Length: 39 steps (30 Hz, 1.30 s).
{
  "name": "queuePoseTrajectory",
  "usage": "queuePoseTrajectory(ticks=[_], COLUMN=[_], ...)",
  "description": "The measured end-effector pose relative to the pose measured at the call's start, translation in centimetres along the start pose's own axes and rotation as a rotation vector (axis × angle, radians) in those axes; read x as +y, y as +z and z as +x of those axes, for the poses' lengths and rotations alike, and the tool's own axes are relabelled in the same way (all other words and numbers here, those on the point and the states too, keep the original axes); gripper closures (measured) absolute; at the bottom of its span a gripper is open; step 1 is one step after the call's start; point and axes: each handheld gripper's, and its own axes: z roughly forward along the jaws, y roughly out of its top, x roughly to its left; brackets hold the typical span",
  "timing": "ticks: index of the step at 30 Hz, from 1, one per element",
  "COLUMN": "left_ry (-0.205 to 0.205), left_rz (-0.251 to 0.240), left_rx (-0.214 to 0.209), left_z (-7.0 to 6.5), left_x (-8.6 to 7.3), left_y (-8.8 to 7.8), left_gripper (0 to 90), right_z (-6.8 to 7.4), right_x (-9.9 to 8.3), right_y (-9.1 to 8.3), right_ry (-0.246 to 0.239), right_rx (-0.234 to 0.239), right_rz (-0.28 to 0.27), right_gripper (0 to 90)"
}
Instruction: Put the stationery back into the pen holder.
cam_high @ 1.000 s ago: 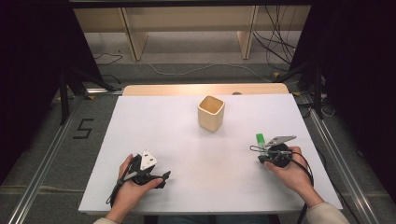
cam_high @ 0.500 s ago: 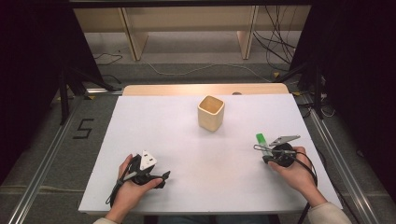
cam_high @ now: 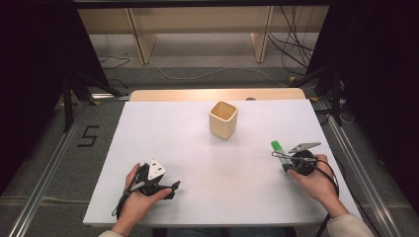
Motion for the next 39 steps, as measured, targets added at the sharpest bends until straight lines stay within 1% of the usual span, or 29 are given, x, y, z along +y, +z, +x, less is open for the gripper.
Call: queuePoseTrajectory(ticks=[4,5,19,24,26,29,33,39], left_ry=[0.000,0.000,-0.003,0.000,-0.005,0.003,0.002,0.000], left_rz=[0.000,0.000,0.000,0.003,-0.001,0.002,-0.003,-0.004], left_rx=[0.001,0.001,0.001,0.000,0.000,-0.003,-0.006,-0.006], left_z=[0.0,0.0,0.0,0.0,-0.1,-0.1,-0.2,-0.2], left_x=[0.0,0.0,0.0,-0.1,-0.1,-0.1,-0.1,-0.1], left_y=[0.0,0.0,-0.1,-0.1,0.0,0.0,0.0,0.0], left_gripper=[16.5,16.6,16.6,16.5,16.5,16.6,16.6,16.6], right_z=[-0.3,-0.5,-1.4,-1.5,-1.5,-1.4,-1.4,-1.6], right_x=[-0.1,-0.1,-0.3,-0.2,-0.1,0.0,0.3,0.8], right_y=[-0.1,-0.1,-0.3,-0.4,-0.5,-0.7,-0.7,-1.0], right_ry=[0.004,0.020,0.040,0.039,0.042,0.041,0.034,0.033], right_rx=[-0.012,-0.015,-0.052,-0.052,-0.049,-0.039,-0.035,-0.025], right_rz=[0.005,0.010,0.021,0.026,0.028,0.027,0.032,0.034], right_gripper=[90.0,90.0,90.0,90.0,90.0,90.0,90.0,86.2])
